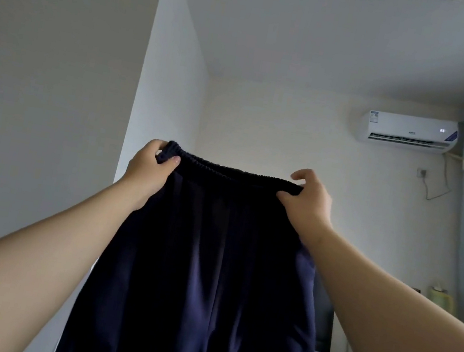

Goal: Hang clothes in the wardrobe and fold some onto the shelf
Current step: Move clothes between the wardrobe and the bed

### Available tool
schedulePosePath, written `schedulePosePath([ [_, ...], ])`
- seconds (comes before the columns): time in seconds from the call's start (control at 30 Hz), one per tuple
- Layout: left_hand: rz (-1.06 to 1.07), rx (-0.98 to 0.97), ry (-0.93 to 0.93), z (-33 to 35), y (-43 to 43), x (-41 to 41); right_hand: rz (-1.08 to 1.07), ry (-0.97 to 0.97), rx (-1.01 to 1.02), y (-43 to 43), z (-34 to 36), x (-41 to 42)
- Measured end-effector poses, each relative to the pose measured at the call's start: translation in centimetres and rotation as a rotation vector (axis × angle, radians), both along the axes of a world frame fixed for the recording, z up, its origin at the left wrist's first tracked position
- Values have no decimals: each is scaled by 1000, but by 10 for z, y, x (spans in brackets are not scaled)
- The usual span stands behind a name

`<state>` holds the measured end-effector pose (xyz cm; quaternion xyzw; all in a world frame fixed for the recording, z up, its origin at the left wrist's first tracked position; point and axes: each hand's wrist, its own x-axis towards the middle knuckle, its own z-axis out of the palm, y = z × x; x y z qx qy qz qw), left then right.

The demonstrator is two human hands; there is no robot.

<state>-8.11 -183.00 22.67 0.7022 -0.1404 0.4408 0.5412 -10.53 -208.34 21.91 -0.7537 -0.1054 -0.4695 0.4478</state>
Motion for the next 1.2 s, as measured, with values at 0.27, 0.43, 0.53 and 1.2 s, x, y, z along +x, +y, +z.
schedulePosePath([
  [0.27,-206,335,269,-6,16,-6,225,129,270,-10,-3,-5],
  [0.43,-203,459,293,-15,14,-7,200,268,176,-17,-17,-2],
  [0.53,-104,562,320,-18,14,-8,438,476,42,-26,-25,-5],
  [1.2,-153,-125,482,-68,-77,7,311,639,330,20,-51,11],
])
